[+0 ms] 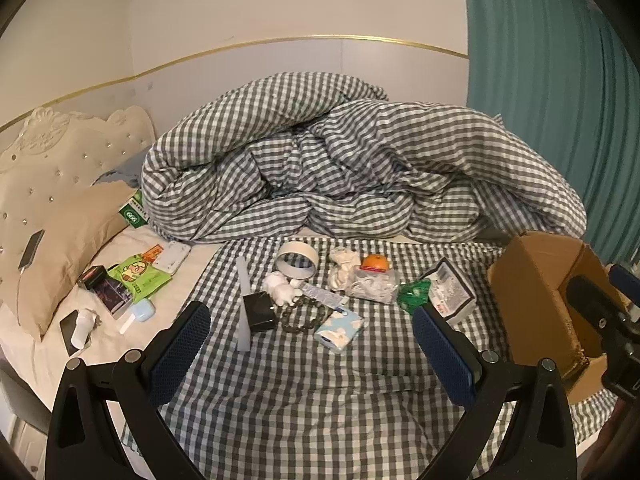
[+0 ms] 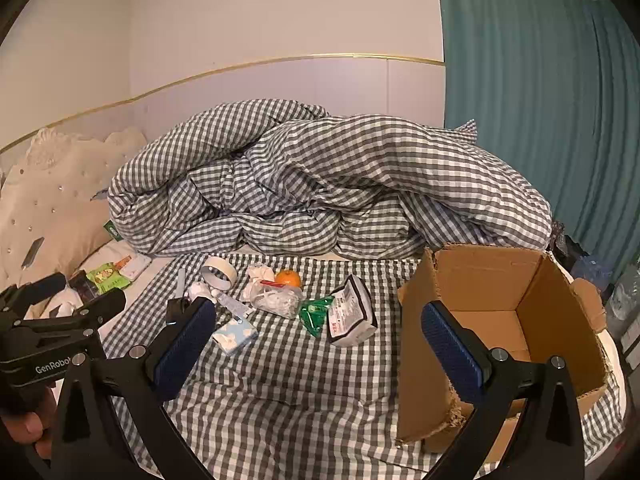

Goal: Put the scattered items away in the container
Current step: 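Reach the right gripper down to the blue cloud-print tissue pack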

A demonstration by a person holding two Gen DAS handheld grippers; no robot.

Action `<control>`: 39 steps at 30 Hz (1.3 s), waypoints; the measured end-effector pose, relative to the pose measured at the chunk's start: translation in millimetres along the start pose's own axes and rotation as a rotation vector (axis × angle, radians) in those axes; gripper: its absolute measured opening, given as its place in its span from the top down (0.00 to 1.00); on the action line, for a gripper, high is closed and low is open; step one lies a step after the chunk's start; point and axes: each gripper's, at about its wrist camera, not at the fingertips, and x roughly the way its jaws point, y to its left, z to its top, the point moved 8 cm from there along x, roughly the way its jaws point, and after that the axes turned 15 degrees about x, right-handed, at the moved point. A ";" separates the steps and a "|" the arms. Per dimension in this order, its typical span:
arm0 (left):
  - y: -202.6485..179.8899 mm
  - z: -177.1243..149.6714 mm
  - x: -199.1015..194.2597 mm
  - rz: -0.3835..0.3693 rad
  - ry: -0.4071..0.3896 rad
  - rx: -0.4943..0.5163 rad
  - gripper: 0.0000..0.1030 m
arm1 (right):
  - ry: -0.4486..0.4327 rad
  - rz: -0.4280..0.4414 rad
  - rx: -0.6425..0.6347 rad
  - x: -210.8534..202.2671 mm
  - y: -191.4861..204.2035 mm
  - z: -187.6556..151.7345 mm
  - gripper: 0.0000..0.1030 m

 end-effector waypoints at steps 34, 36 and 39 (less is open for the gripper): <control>77.0 -97.8 181.1 0.031 0.227 -0.068 0.00 | 0.192 0.043 -0.141 159.4 37.5 -60.9 0.00; 77.4 -96.6 191.6 0.033 0.229 -0.061 0.00 | 0.207 0.048 -0.144 169.4 40.4 -64.8 0.00; 75.4 -92.1 212.5 0.039 0.230 -0.051 0.00 | 0.228 0.050 -0.155 186.3 45.5 -70.8 0.00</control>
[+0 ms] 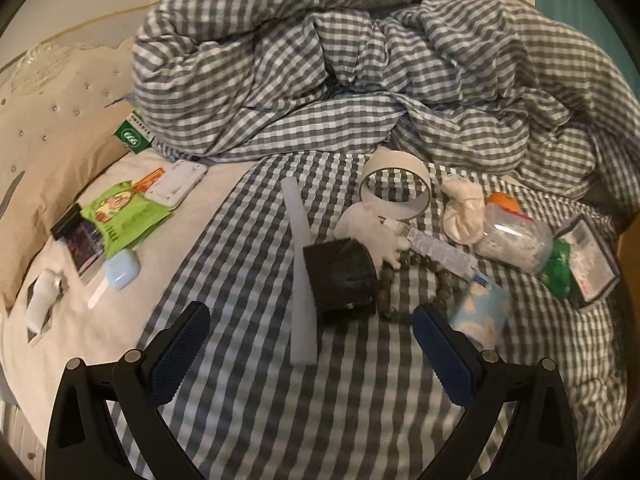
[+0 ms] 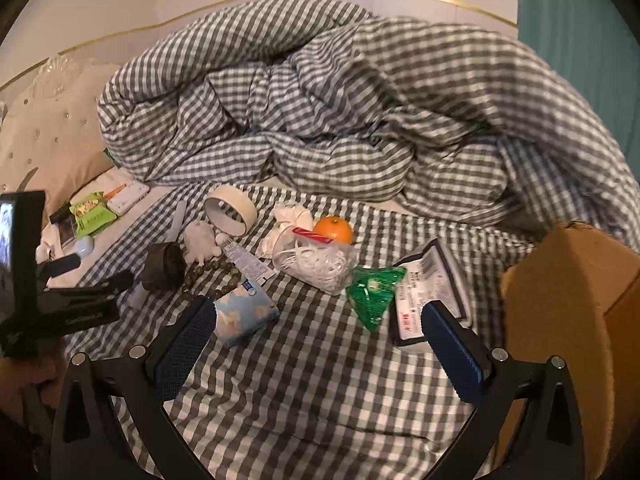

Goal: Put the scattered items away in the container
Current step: 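Reach the right gripper down to the blue cloud-print tissue pack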

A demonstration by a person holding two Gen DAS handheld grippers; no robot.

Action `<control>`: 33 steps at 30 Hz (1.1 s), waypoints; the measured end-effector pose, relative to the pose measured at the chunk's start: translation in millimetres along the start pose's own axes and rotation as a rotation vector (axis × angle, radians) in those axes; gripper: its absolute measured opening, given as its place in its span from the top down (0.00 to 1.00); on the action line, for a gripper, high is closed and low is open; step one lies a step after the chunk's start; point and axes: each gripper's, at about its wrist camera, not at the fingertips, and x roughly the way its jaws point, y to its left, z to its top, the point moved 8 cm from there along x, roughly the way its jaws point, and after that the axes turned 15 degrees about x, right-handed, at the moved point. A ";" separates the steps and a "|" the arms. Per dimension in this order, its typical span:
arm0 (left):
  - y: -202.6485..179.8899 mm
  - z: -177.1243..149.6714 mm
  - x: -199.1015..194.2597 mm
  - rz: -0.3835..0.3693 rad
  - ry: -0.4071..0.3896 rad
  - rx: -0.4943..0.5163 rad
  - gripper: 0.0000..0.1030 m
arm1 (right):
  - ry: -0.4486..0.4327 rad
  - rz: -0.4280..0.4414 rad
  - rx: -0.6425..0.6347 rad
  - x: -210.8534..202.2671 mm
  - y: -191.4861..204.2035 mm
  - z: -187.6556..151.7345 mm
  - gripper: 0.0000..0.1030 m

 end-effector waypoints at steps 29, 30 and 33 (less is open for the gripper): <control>-4.2 4.2 82.1 -0.075 0.079 -0.099 0.54 | 0.185 0.103 -0.076 99.5 47.3 -31.6 0.00; -0.6 5.3 78.1 -0.073 0.069 -0.109 0.54 | 0.196 0.110 -0.076 102.3 49.2 -32.7 0.00; 9.8 8.0 67.4 -0.078 0.044 -0.134 0.54 | 0.211 0.123 -0.080 109.7 55.5 -34.8 0.00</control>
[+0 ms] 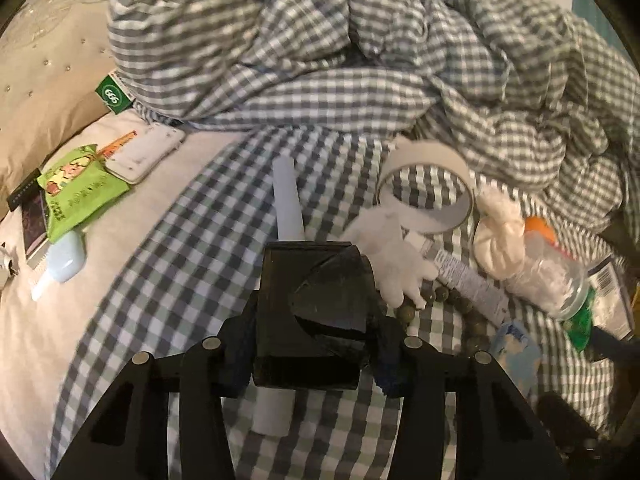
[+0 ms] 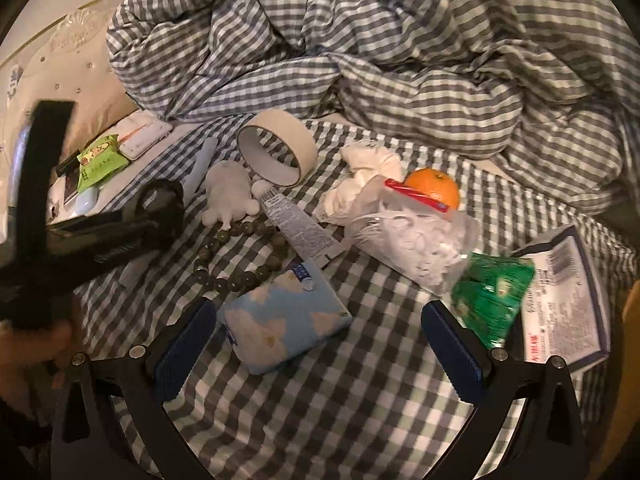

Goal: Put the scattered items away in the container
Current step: 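Close the right gripper on the tissue pack and lift it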

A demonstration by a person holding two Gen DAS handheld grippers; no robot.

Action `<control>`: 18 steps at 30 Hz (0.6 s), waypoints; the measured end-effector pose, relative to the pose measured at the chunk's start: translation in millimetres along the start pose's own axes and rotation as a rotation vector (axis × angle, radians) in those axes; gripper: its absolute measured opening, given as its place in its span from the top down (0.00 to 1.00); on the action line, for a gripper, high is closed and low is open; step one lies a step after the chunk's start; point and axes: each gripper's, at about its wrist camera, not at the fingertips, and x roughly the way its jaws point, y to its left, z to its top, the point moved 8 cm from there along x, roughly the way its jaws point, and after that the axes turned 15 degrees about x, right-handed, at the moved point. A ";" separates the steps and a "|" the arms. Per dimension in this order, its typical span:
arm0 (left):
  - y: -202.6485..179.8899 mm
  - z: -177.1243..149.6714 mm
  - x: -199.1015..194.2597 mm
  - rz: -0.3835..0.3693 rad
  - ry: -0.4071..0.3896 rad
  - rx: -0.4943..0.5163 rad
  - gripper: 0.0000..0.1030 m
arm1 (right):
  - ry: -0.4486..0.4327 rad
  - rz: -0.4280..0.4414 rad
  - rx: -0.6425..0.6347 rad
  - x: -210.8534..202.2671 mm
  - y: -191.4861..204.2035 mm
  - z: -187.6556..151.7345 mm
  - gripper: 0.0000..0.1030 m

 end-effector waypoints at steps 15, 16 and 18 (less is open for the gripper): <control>31.0 6.0 -40.4 0.005 -0.061 -0.042 0.54 | 0.089 -0.017 -0.049 47.7 15.4 -20.0 0.03; 32.3 5.8 -42.2 0.006 -0.063 -0.041 0.54 | 0.094 -0.013 -0.049 49.9 16.3 -21.0 0.09; 33.9 5.6 -44.7 0.007 -0.067 -0.041 0.54 | 0.103 -0.023 -0.053 53.2 16.8 -23.0 0.13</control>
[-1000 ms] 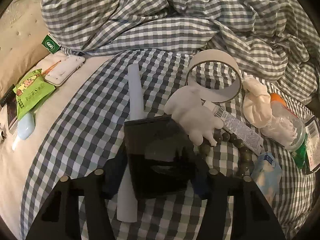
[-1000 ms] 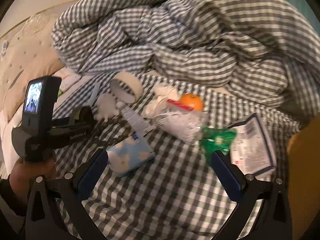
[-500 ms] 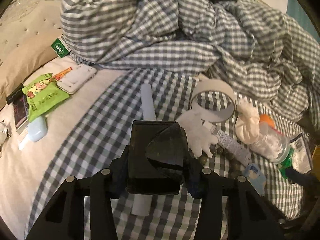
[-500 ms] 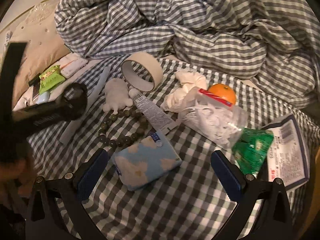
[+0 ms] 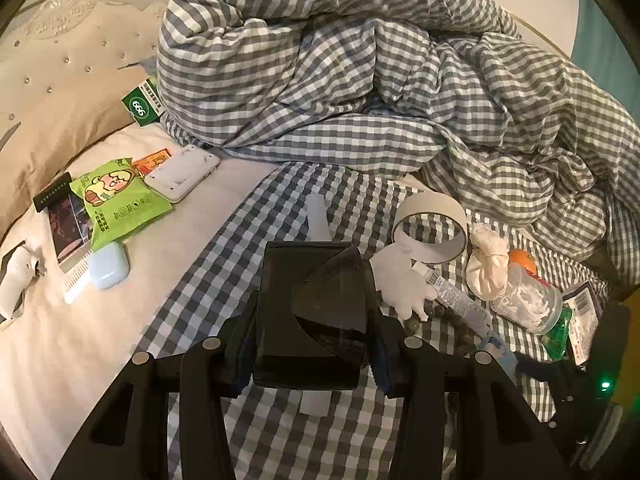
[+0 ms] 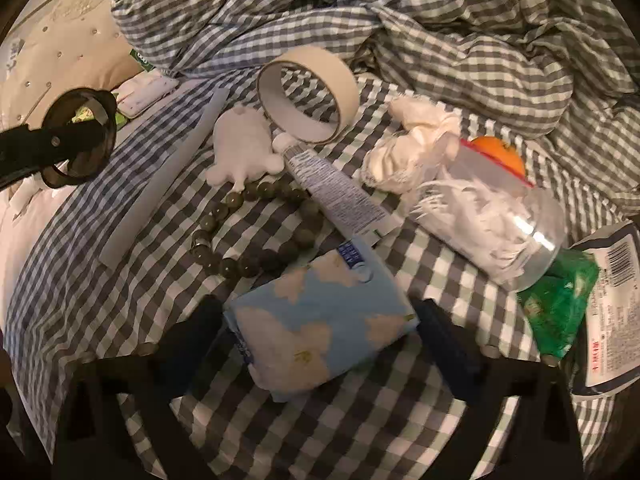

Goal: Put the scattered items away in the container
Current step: 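Close the right gripper on the tissue pack and lift it, then carry the tissue pack with the right gripper and drop it into the box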

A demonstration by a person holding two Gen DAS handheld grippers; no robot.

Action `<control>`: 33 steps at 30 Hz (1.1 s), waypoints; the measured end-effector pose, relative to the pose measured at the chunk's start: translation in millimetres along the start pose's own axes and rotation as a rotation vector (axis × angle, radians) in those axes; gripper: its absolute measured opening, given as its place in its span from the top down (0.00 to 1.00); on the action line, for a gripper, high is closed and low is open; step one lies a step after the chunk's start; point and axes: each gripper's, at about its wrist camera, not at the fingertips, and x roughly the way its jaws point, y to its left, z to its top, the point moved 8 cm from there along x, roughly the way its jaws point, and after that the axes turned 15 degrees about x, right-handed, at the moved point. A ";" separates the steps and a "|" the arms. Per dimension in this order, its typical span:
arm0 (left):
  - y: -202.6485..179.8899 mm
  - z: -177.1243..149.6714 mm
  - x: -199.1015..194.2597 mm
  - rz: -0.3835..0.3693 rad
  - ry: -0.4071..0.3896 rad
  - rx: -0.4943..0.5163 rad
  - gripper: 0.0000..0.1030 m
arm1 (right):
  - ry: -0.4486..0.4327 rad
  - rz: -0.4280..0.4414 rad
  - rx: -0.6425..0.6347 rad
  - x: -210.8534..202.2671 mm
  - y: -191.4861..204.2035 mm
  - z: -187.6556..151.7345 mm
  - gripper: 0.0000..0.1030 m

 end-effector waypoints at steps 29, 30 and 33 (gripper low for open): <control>-50.2 35.5 -106.1 -0.013 -0.135 0.064 0.54 | -0.260 0.038 0.067 -165.5 -23.8 22.4 0.15; -54.1 36.9 -112.7 -0.015 -0.142 0.072 0.54 | -0.273 0.039 0.073 -174.6 -27.1 21.1 0.15; -66.8 40.0 -133.2 -0.017 -0.166 0.097 0.54 | -0.307 0.041 0.090 -199.6 -33.6 19.6 0.15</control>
